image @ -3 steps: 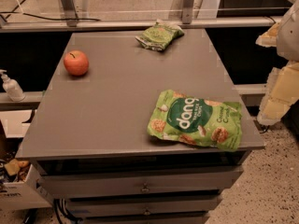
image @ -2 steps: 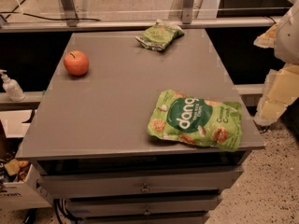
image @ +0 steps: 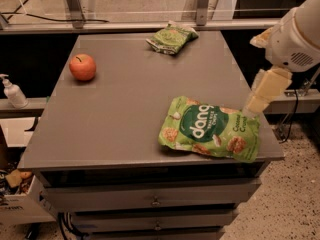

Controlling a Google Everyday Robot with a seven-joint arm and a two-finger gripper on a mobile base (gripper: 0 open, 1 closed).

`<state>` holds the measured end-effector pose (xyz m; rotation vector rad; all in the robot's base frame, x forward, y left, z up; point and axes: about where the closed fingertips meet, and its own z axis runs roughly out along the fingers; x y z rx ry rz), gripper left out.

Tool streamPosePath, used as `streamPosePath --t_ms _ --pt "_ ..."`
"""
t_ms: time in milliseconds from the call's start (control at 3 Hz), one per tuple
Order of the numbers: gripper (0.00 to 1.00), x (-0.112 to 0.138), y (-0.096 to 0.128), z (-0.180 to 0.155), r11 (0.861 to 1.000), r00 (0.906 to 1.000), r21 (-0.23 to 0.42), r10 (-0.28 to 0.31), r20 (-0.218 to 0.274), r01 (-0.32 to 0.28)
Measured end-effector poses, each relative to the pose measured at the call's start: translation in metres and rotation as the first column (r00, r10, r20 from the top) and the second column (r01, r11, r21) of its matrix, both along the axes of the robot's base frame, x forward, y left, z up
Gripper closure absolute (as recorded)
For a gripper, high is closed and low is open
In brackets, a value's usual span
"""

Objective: Move green jalapeno chip bag near apple

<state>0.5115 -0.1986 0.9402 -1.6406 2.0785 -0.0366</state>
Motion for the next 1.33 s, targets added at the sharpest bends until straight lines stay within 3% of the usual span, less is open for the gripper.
streamPosePath --t_ms 333,667,1000,1333 --pt "0.00 0.054 0.020 -0.007 0.996 0.9977 0.086 -0.003 0.067 -0.003" --pt "0.00 0.113 0.043 -0.014 0.981 0.9925 0.194 -0.041 0.115 0.018" --pt "0.00 0.162 0.067 -0.029 0.956 0.9865 0.286 -0.099 0.130 0.058" --pt "0.00 0.162 0.067 -0.029 0.956 0.9865 0.286 -0.099 0.130 0.058"
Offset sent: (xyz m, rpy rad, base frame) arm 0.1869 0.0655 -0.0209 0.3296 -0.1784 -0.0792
